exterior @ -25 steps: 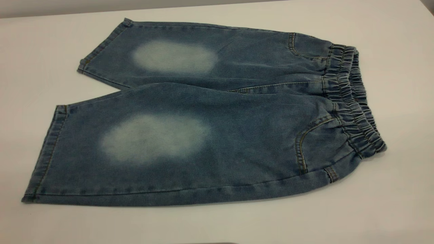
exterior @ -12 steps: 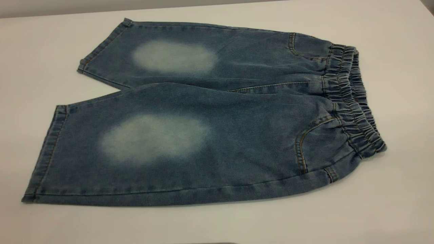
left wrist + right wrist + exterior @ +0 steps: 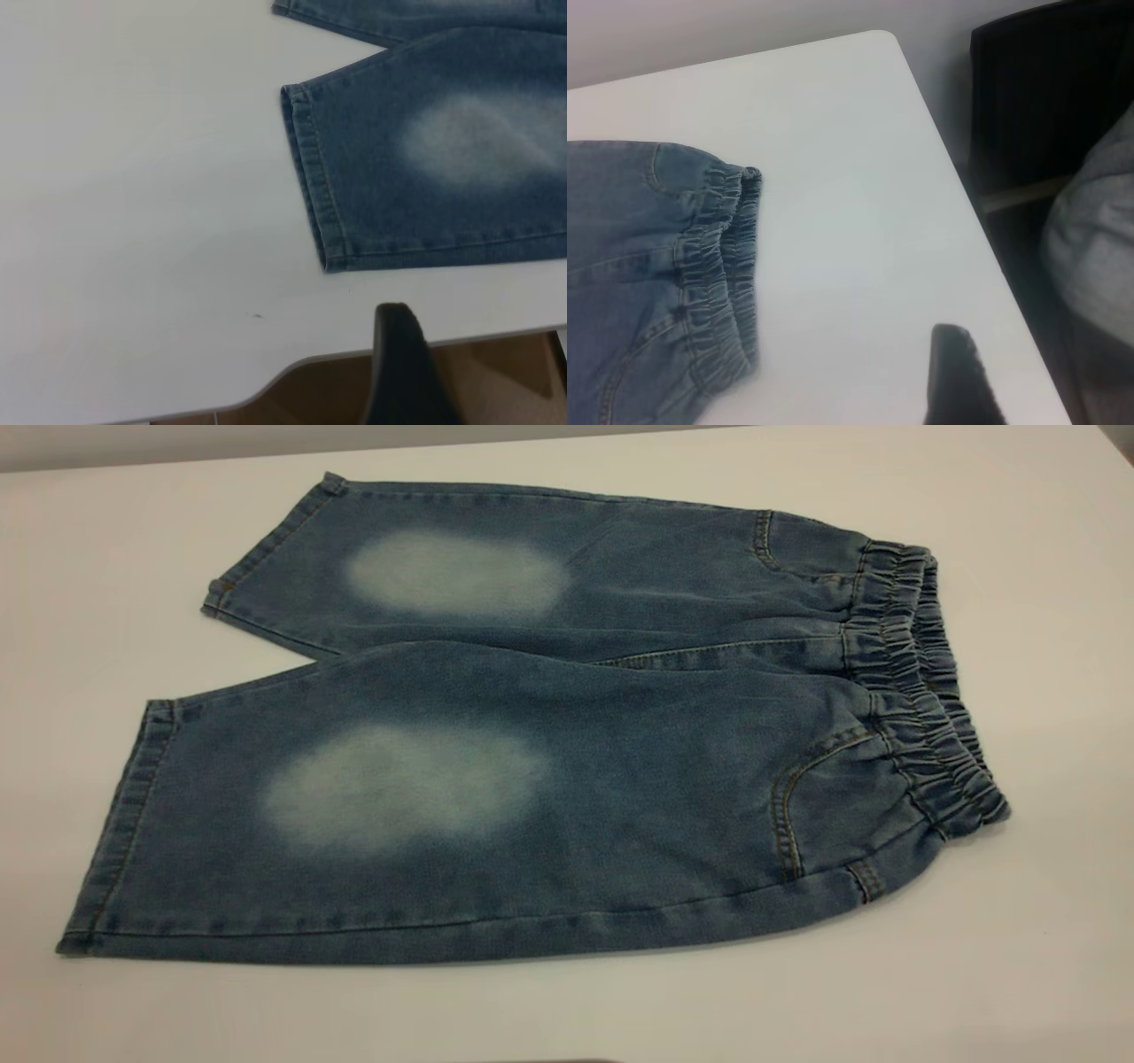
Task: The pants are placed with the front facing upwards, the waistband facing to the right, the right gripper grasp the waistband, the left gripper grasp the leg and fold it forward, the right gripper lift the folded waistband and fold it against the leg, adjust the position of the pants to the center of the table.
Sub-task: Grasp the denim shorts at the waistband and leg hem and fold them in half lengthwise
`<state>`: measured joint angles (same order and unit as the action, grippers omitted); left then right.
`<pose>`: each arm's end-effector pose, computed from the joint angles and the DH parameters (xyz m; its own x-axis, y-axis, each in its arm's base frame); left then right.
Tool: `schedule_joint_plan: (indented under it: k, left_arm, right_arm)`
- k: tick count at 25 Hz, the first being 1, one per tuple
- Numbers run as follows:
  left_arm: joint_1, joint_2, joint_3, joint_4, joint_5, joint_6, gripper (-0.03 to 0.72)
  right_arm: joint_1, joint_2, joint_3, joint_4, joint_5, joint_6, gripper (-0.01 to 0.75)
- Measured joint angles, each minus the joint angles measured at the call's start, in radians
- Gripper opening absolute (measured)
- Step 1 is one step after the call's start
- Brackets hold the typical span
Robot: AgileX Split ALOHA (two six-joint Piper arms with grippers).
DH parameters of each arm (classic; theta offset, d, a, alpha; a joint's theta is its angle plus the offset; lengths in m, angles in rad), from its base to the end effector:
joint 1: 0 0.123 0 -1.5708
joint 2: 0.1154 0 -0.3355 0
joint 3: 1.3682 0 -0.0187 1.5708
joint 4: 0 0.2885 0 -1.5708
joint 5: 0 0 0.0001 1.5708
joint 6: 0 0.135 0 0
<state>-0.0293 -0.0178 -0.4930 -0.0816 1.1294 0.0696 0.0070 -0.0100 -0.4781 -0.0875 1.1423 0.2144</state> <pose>0.0098 -0.0102 0.2654 -0.5019 0.0493 -0.8635 0.1102 0.9939 -0.0073 0.0119 -0.0107 0.2588 -0.5168 0.1729 -0.8385 0.1540 0.9822 0.1075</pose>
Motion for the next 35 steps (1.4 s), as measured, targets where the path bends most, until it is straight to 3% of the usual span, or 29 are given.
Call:
schedule_joint_plan:
  k: [6, 12, 19, 25, 30, 35]
  left_arm:
    - [0.0, 0.026, -0.035, 0.0, -0.008, -0.07, 0.381]
    - [0.0, 0.297, -0.182, -0.001, -0.135, -0.125, 0.381]
    - [0.0, 0.624, -0.252, -0.053, -0.214, 0.093, 0.381]
    - [0.0, 0.881, -0.252, -0.187, -0.289, 0.329, 0.385]
    - [0.0, 1.088, -0.252, -0.323, -0.328, 0.452, 0.45]
    - [0.0, 1.181, -0.252, -0.367, -0.362, 0.488, 0.481]
  right_arm:
    - [0.0, 0.056, -0.016, 0.047, 0.0, -0.001, 0.387]
    - [0.0, 0.329, -0.072, 0.123, -0.059, -0.092, 0.387]
    - [0.0, 0.658, -0.073, 0.335, -0.204, -0.36, 0.404]
    - [0.0, 0.906, -0.073, 0.558, -0.297, -0.572, 0.521]
    - [0.0, 1.141, -0.076, 0.739, -0.348, -0.604, 0.544]
    - [0.0, 1.376, -0.079, 0.853, -0.391, -0.633, 0.519]
